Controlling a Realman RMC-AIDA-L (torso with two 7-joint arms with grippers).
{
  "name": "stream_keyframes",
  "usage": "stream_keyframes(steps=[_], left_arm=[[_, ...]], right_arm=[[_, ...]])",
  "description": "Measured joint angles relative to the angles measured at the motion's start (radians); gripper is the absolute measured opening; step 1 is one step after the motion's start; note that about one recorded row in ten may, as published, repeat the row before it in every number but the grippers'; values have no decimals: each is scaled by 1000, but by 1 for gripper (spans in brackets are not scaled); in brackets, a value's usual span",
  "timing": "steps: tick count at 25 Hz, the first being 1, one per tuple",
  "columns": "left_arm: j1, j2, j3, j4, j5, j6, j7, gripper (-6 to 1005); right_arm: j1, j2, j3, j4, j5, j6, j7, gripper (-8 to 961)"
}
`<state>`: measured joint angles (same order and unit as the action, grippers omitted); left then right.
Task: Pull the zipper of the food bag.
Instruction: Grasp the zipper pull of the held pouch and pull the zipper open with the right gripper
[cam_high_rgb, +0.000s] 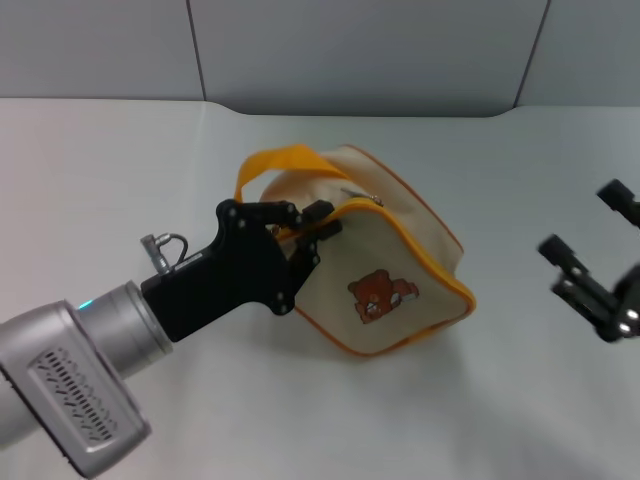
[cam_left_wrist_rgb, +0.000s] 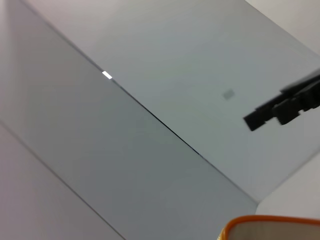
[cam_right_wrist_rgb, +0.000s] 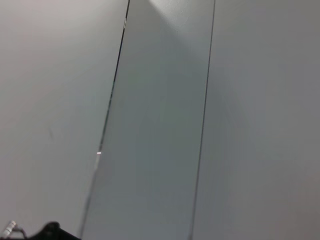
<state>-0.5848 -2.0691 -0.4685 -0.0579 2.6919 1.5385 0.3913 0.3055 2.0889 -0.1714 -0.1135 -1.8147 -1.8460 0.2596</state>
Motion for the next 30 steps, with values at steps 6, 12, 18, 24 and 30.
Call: stream_keyframes(steps=[6, 12, 18, 24, 30], left_arm=[[-16, 0, -14, 2, 0, -8, 45, 101], [-16, 0, -16, 0, 4, -2, 80, 99], [-16, 0, -16, -2, 4, 4, 95, 99], [-16, -2, -16, -7, 1, 6, 120, 100], [-14, -2, -16, -9, -1, 8, 120, 100]], right_arm=[[56, 2, 42, 190, 99, 99, -354, 732], [109, 2, 35, 242, 97, 192, -534, 732], [129, 2, 29, 266, 91, 228, -573, 733], [144, 3, 36, 290, 62, 262, -733, 732], [153, 3, 31, 308, 54, 288, -813, 732]])
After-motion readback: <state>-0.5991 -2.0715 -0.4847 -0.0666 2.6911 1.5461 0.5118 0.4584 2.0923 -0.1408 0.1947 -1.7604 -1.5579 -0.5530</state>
